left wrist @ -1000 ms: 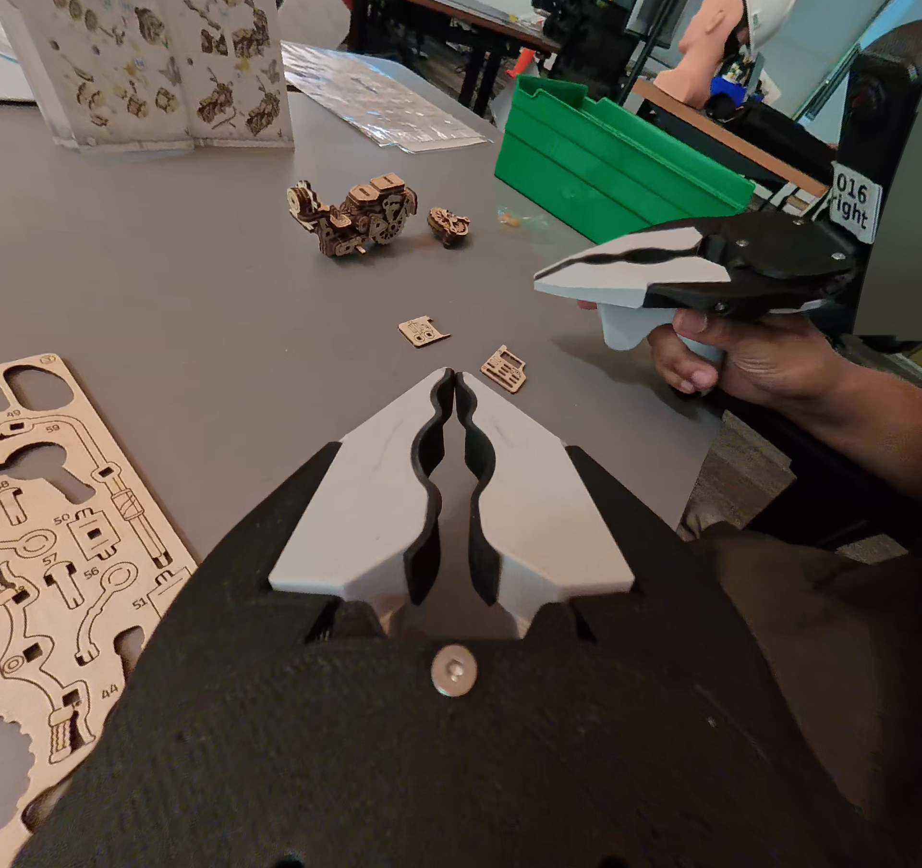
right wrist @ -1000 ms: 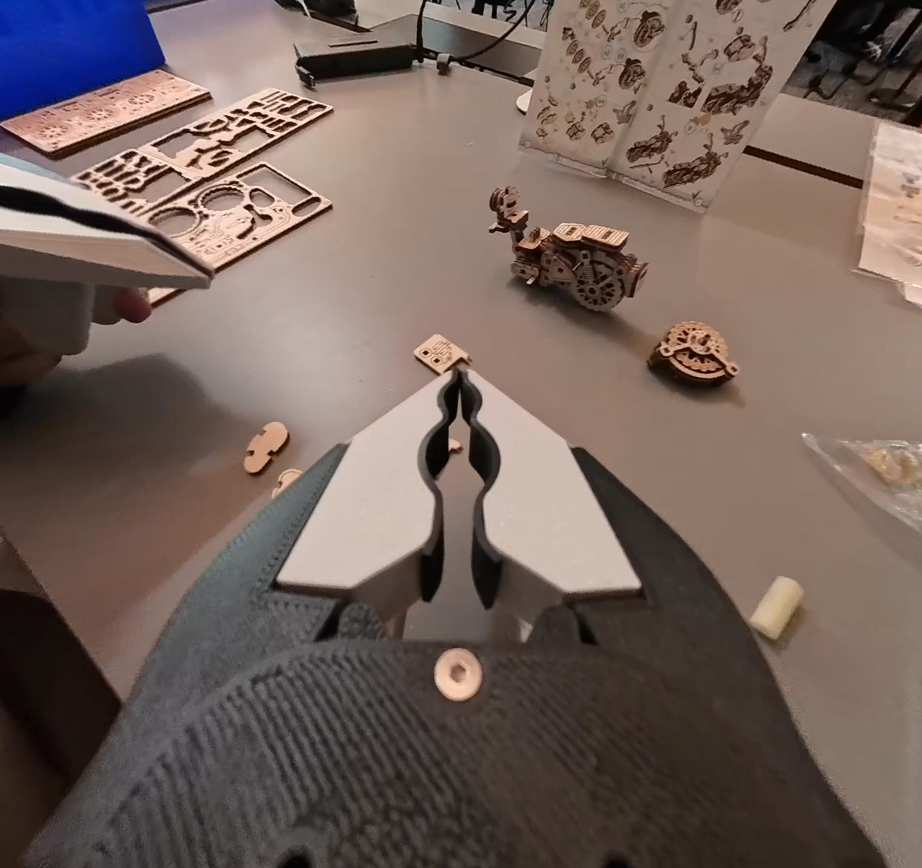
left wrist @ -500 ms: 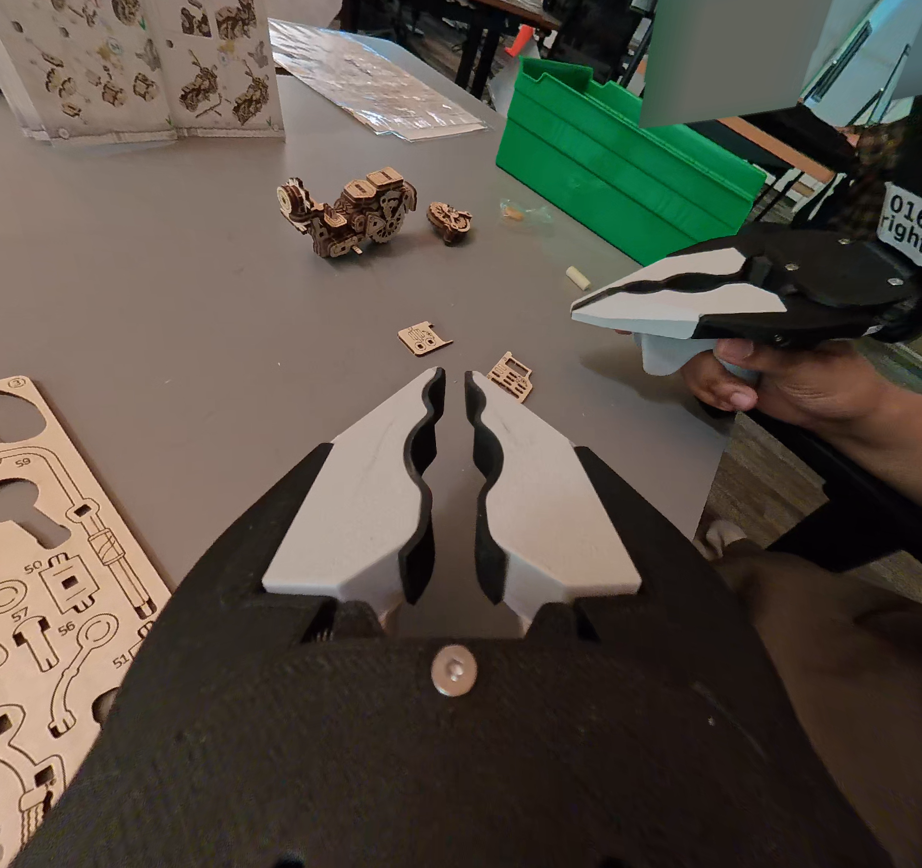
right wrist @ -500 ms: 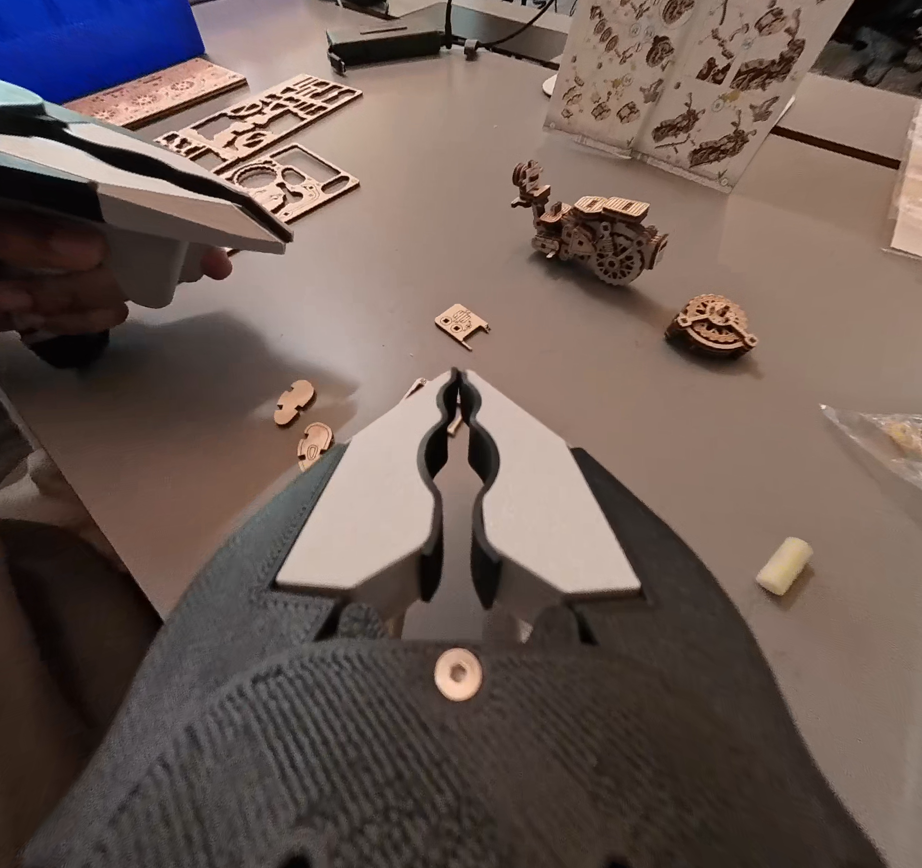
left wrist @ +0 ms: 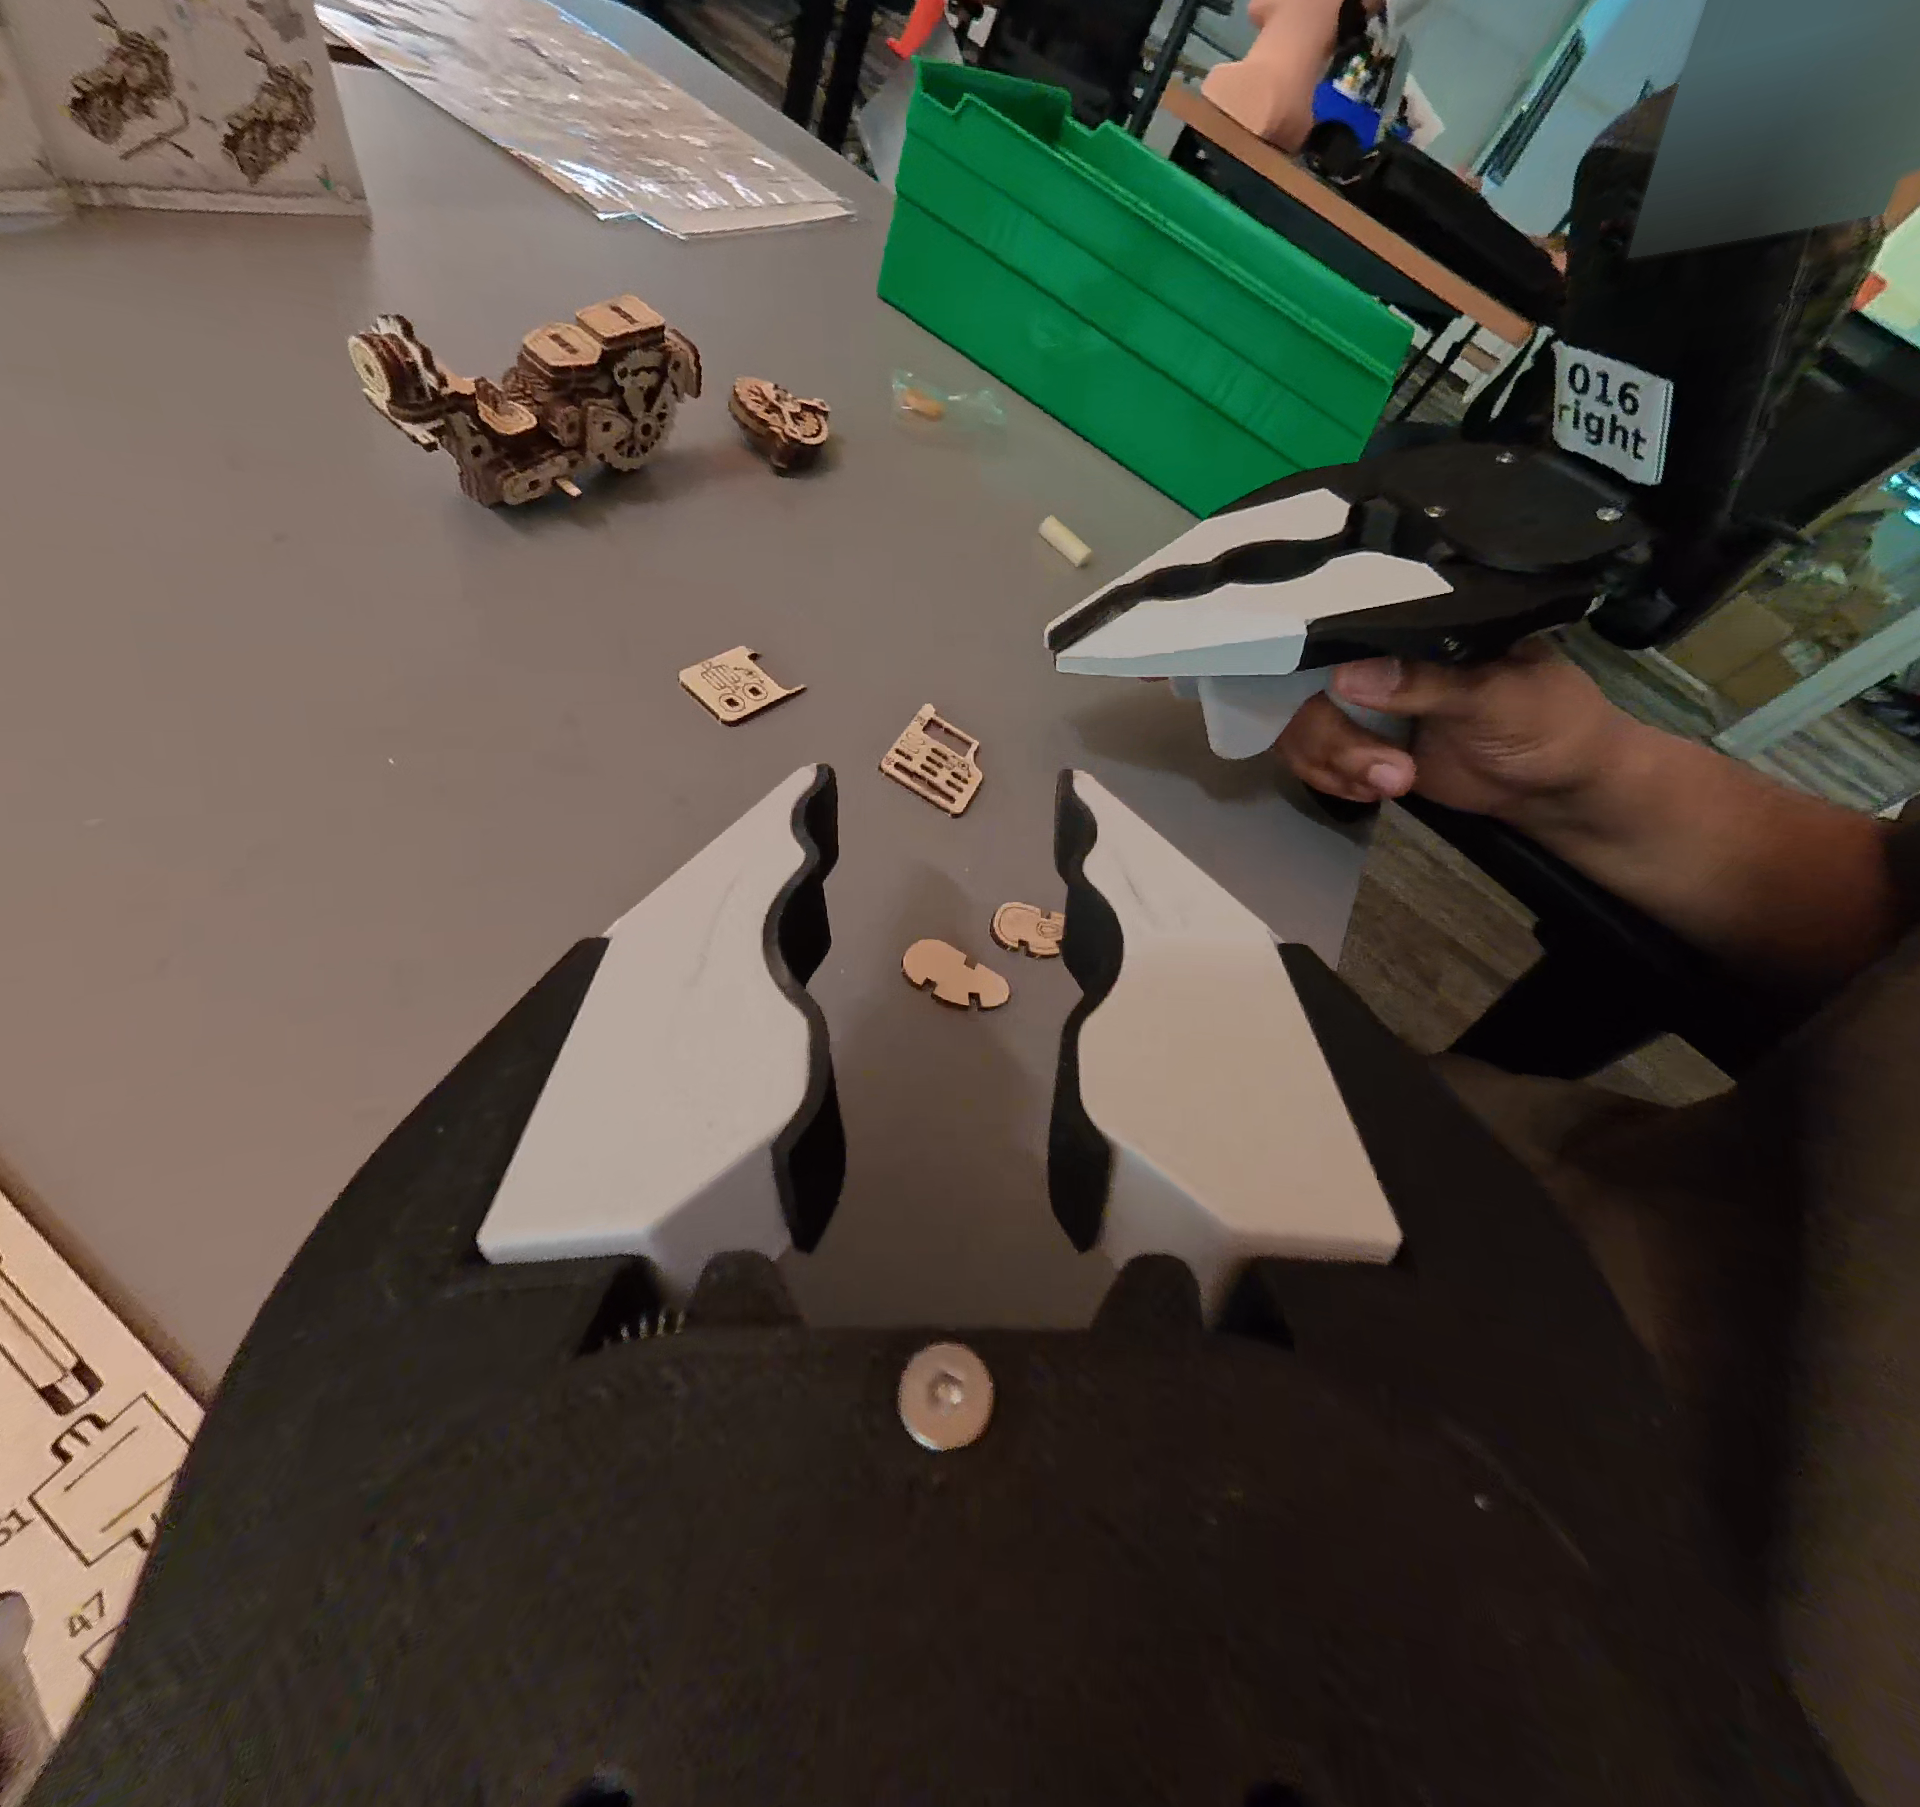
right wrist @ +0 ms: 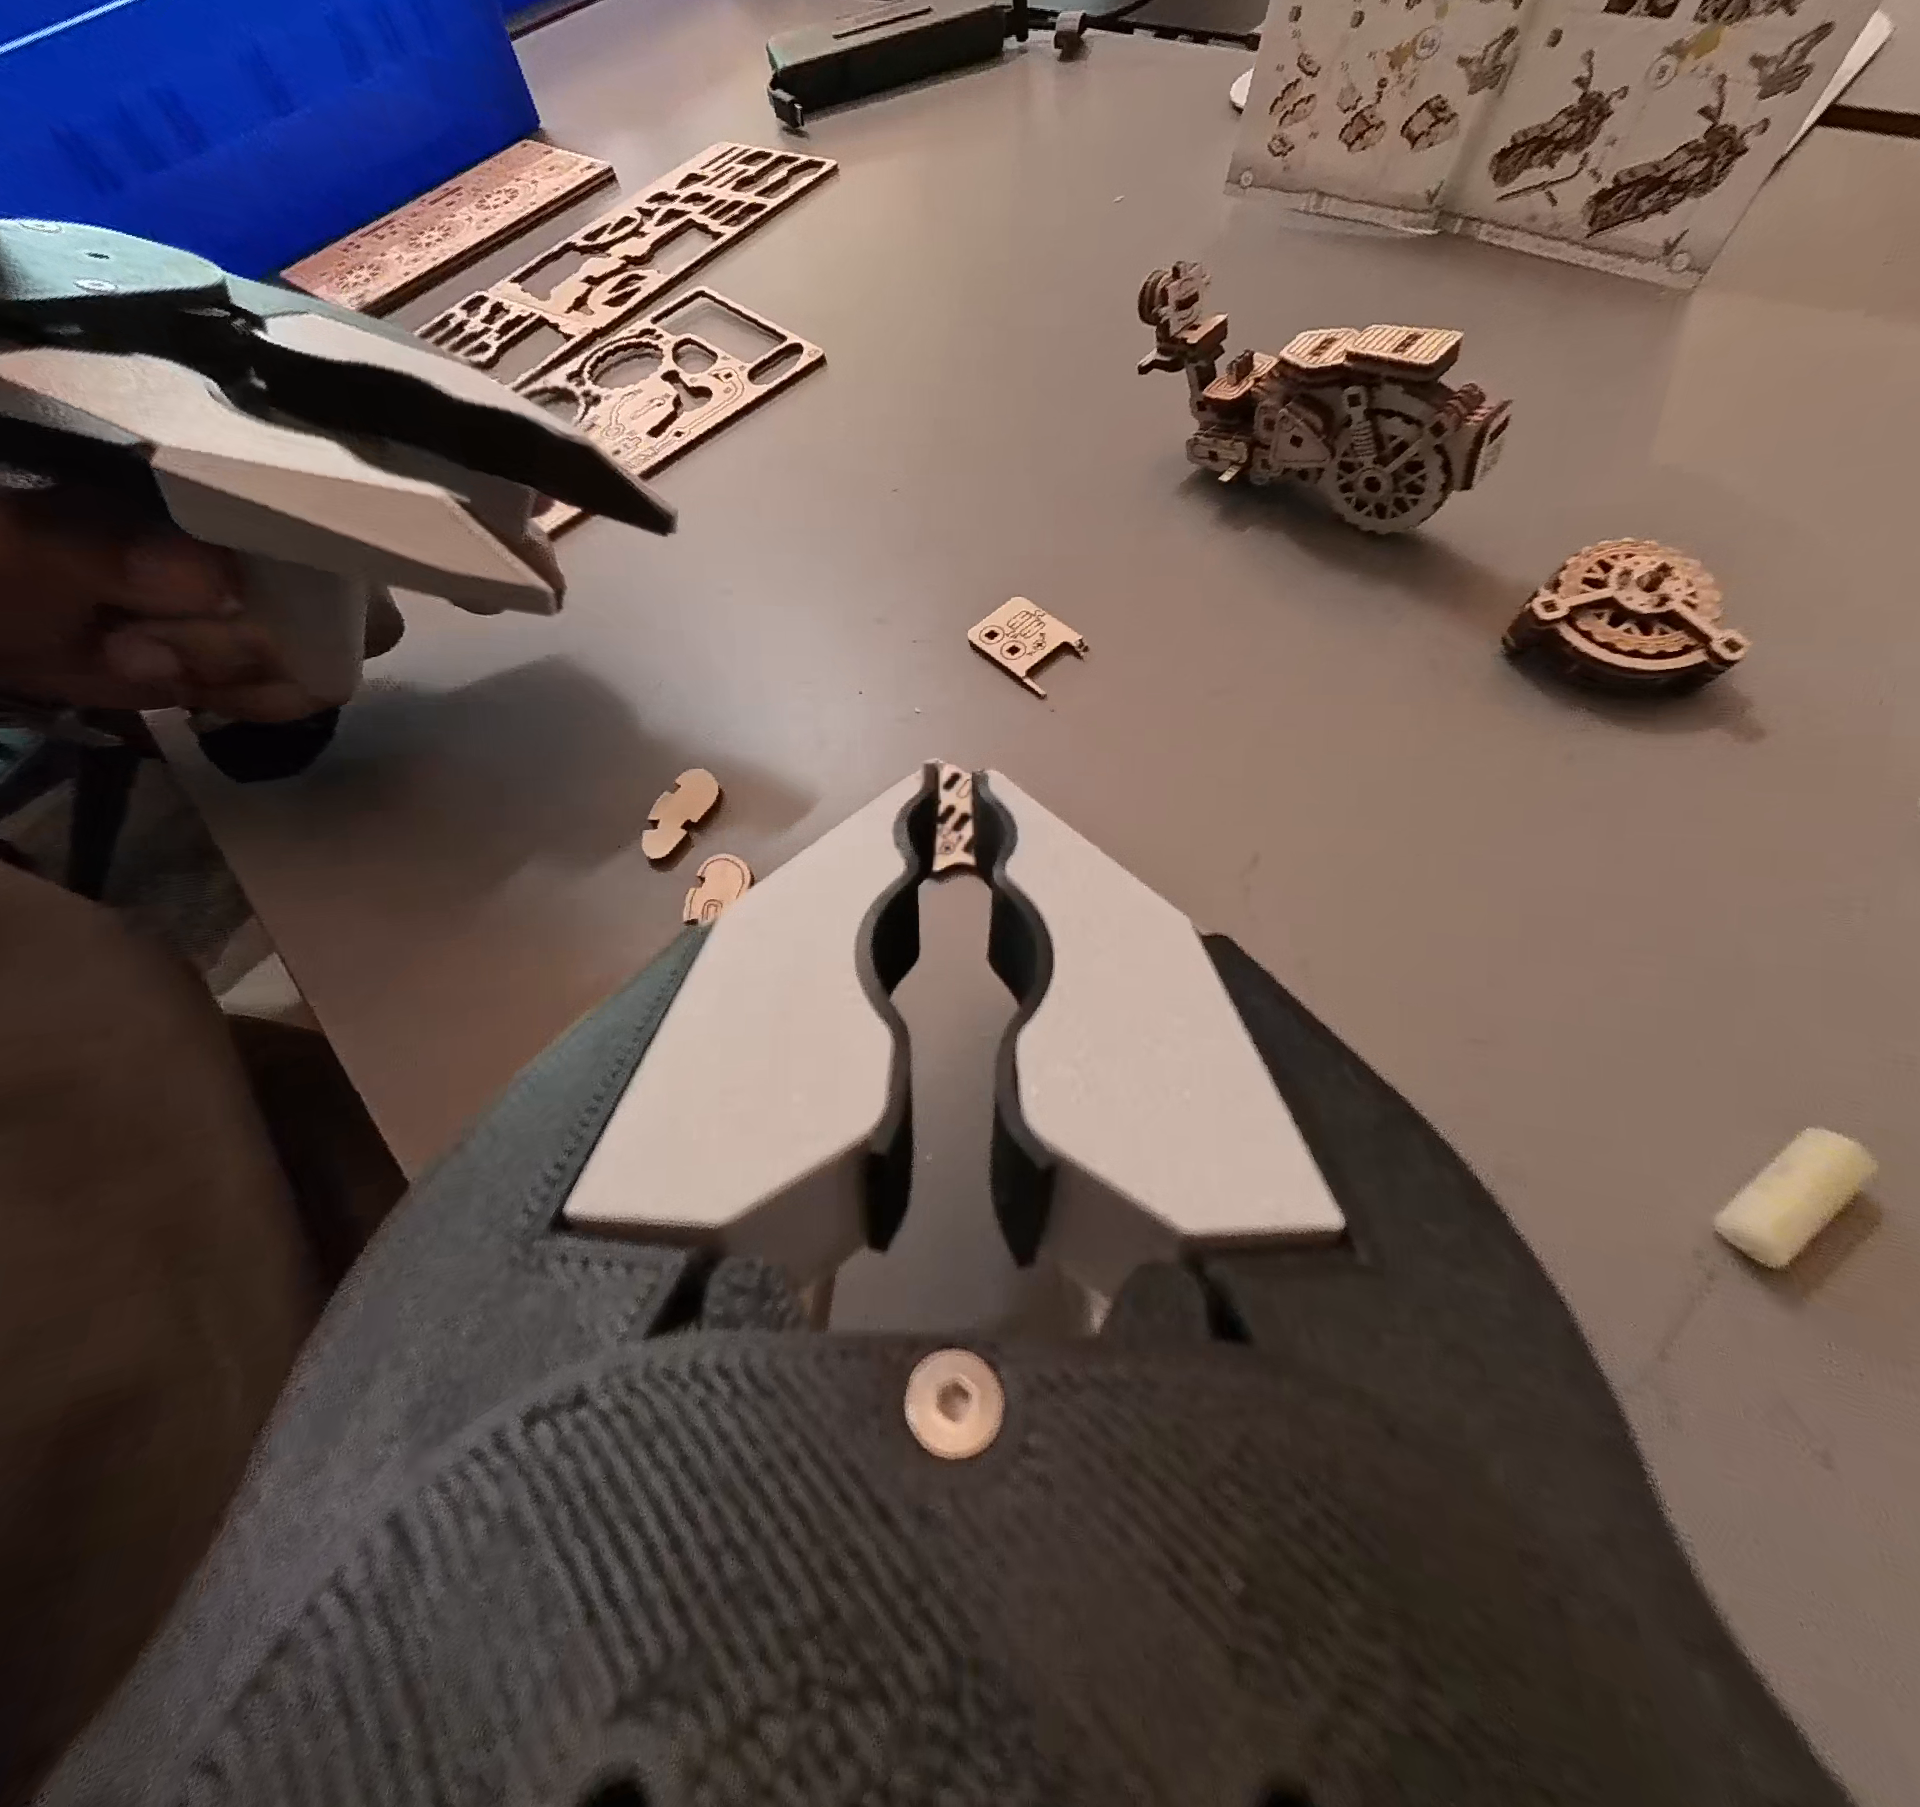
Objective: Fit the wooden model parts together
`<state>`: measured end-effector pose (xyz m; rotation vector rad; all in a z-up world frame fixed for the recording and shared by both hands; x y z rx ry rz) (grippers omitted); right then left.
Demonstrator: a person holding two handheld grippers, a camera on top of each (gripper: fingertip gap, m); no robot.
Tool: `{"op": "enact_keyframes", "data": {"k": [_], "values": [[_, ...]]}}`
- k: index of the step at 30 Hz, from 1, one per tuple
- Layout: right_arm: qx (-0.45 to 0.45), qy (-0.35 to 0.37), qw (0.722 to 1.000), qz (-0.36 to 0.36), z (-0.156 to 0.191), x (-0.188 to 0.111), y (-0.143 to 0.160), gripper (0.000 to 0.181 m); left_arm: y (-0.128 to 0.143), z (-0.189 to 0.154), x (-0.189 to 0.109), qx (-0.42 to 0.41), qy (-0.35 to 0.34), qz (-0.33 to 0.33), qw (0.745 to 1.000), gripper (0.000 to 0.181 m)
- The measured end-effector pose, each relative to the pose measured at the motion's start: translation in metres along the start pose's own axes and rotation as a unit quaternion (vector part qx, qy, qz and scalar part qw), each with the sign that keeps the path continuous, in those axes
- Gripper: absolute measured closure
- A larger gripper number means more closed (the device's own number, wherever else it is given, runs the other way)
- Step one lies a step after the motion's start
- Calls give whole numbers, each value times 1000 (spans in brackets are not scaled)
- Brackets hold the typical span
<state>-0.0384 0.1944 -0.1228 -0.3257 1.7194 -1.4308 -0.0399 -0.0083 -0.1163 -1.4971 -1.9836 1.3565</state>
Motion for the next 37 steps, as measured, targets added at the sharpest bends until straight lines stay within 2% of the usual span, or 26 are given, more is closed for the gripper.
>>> {"op": "enact_keyframes", "data": {"k": [9, 15, 18, 26, 30, 33, 37], "values": [[19, -15, 1000, 20, -3, 4, 5, 175, 5, 0, 2, 20, -9, 42, 999, 134], [24, -28, 999, 24, -4, 3, 7, 177, 6, 10, 3, -17, -23, 50, 998, 130], [21, -29, 999, 27, -3, 4, 7, 177, 7, 18, 4, -45, -46, 63, 996, 141], [22, -20, 998, 49, -8, 9, 10, 175, 13, 30, 10, -100, -68, 102, 987, 151], [17, -14, 998, 59, -12, 12, 11, 174, 14, 32, 13, -96, -98, 112, 984, 164], [34, -24, 997, 66, -14, 13, 12, 174, 14, 33, 16, -88, -113, 120, 982, 168], [72, -33, 995, 60, -21, 13, 12, 173, 12, 39, 16, -118, -109, 115, 980, 181]]}}
Point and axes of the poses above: each gripper's, where its closed fingertips meet, x out along the fingers, y out of its underside, z = x × y across the jaws, the point moved 8 cm from there along -x, back along the fingers, and after that the axes turned 8 degrees about -x, right-handed, at the moved point
